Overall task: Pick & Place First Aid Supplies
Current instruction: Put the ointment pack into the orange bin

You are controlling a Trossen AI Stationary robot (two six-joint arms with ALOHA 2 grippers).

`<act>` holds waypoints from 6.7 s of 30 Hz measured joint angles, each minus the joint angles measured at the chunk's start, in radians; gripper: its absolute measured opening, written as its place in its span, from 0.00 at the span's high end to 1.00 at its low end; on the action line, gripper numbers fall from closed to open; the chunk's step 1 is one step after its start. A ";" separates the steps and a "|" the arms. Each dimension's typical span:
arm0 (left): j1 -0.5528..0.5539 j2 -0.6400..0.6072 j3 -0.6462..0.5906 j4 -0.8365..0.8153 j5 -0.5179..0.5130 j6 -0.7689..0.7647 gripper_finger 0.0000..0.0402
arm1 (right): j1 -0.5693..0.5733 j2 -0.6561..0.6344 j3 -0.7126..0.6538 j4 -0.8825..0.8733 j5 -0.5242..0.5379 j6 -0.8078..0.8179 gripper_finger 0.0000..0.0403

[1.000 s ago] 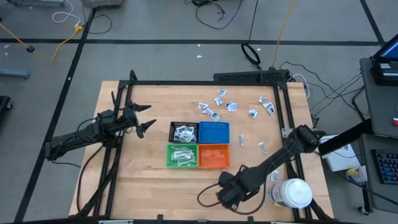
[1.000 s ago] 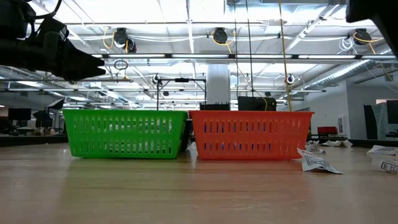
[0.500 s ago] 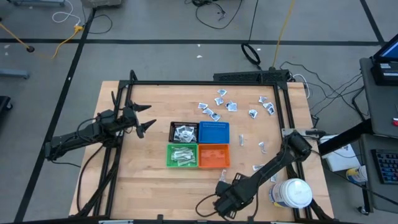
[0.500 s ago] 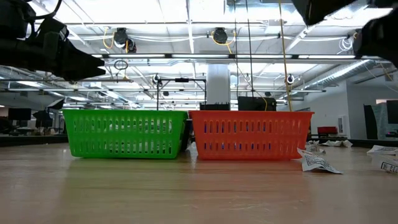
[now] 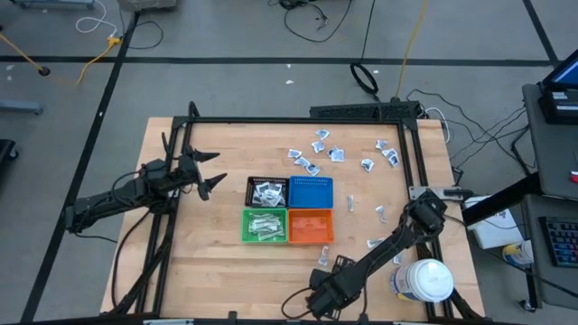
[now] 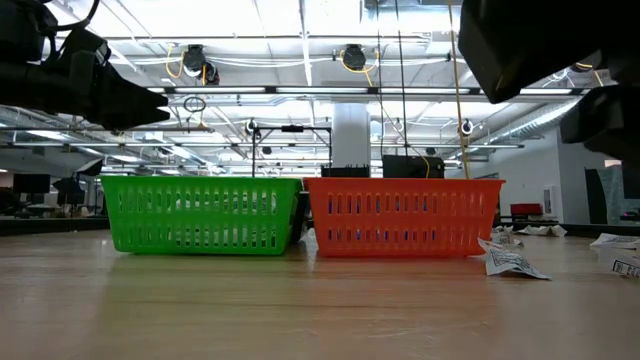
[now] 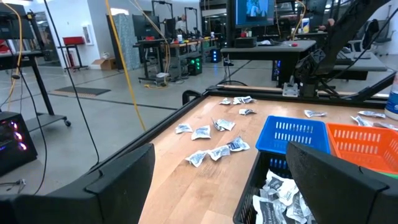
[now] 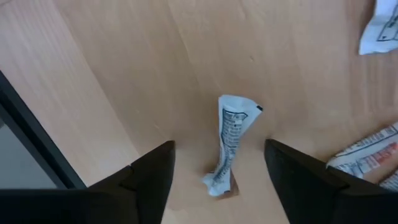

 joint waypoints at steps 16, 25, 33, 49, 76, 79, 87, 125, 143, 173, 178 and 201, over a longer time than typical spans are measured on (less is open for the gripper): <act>0.000 0.000 0.000 0.000 0.000 0.000 0.09 | -0.006 -0.002 -0.010 0.022 -0.006 -0.015 0.98; 0.000 0.000 0.000 0.000 0.000 0.000 0.09 | -0.027 -0.046 -0.013 0.001 -0.027 -0.034 1.00; 0.000 0.000 0.000 0.000 0.000 0.000 0.09 | -0.059 -0.177 -0.013 -0.060 -0.035 -0.136 1.00; 0.000 0.000 0.000 0.000 0.000 0.000 0.09 | -0.211 -0.288 -0.013 -0.169 -0.053 -0.347 1.00; 0.000 0.000 0.000 0.000 0.000 0.000 0.09 | -0.528 -0.173 -0.011 0.002 0.011 -0.667 1.00; 0.000 0.000 0.000 0.000 0.000 0.000 0.09 | -0.525 -0.143 -0.011 0.004 0.010 -0.680 1.00; 0.000 0.000 0.000 0.000 0.000 0.000 0.09 | -0.525 -0.132 -0.011 -0.004 0.008 -0.679 0.94; 0.000 0.000 0.000 0.000 0.000 0.000 0.09 | -0.381 -0.270 -0.012 -0.099 0.011 -1.669 0.56; 0.000 0.000 0.000 0.000 0.000 0.000 0.09 | -0.183 -0.243 -0.045 -0.024 0.088 -1.675 0.56; 0.000 0.000 0.000 0.000 0.000 0.000 0.09 | -0.217 -0.209 -0.346 0.279 0.084 -1.752 0.61; 0.000 0.000 0.000 0.000 0.000 0.000 0.09 | -0.216 -0.209 -0.347 0.290 0.085 -1.798 0.68; 0.000 0.000 0.000 0.000 0.000 0.000 0.09 | -0.195 -0.209 -0.223 0.122 0.081 -1.515 0.99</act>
